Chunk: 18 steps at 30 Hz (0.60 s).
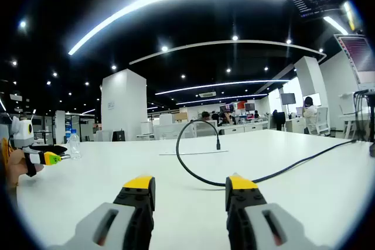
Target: Locate the USB plug end of the data cable currently connected to the USB port on the desk. Grip the plug, withdraw it from the port, and place it onto the desktop.
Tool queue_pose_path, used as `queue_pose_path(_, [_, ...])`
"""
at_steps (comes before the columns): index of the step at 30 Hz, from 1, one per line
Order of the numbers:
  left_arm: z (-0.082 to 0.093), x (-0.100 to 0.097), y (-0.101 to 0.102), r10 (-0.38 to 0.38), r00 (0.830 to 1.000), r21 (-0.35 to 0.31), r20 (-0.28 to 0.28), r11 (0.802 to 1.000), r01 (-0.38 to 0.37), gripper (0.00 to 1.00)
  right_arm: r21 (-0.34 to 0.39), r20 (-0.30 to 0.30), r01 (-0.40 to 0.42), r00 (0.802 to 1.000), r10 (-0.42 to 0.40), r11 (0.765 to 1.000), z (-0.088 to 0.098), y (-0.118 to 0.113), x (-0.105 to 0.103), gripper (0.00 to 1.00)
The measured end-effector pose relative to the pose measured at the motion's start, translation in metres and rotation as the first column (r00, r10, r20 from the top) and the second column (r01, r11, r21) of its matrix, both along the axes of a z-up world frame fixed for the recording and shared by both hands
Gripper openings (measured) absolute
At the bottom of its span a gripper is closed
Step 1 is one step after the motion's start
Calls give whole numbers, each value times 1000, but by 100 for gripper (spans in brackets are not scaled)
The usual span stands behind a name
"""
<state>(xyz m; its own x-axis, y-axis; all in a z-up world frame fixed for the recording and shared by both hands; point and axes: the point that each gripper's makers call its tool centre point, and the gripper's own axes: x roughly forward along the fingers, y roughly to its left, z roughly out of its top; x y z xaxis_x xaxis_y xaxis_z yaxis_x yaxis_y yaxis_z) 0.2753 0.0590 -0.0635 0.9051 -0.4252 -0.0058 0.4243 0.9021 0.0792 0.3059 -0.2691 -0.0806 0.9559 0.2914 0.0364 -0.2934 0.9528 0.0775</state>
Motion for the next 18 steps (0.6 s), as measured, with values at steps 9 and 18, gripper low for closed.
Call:
queue_pose_path(9, [0,0,1,-1,1000,2,-2,1000,1,64,-2,-1,0,1000,0,1000,0,1,0,49])
queue_pose_path(18, [0,1,1,-2,1000,4,-3,1000,2,64,-1,0,0,1000,0,1000,0,2,0,49])
